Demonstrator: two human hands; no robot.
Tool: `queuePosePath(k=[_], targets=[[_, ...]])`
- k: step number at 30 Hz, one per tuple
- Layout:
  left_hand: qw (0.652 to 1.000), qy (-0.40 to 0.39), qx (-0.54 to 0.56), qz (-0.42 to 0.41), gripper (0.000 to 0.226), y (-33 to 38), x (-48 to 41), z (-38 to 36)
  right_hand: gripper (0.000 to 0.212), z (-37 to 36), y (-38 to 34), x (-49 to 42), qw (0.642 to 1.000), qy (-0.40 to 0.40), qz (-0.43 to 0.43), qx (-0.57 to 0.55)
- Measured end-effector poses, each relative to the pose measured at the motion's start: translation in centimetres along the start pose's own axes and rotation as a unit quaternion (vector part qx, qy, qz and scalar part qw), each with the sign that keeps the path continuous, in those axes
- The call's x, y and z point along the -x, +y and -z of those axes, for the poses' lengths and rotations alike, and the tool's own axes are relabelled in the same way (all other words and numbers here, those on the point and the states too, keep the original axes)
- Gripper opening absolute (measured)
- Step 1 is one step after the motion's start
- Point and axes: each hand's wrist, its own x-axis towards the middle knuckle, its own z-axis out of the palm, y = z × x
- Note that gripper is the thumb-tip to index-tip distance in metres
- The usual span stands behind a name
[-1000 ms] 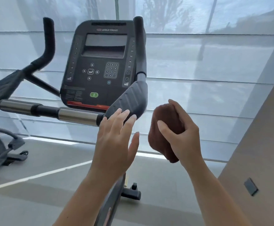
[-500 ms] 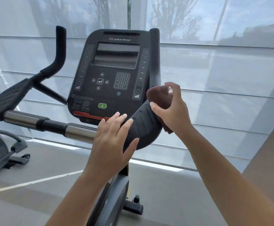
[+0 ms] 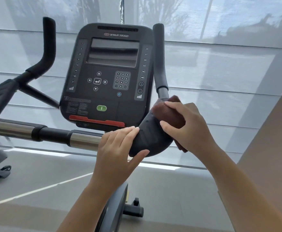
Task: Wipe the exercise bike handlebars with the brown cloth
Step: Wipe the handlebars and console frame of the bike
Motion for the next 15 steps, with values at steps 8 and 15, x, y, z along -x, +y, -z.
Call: queuePosePath(k=[8, 15], targets=[[1.0, 0.015, -0.02, -0.007, 0.053, 0.0, -0.3, 0.1, 0.044, 2.3, -0.2, -2.4, 0.998, 0.013, 0.054, 0.003], [1.0, 0.012, 0.004, 0.012, 0.053, 0.0, -0.3, 0.4, 0.046, 0.3, -0.6, -5.4, 0.997, -0.025, -0.007, 0.075]])
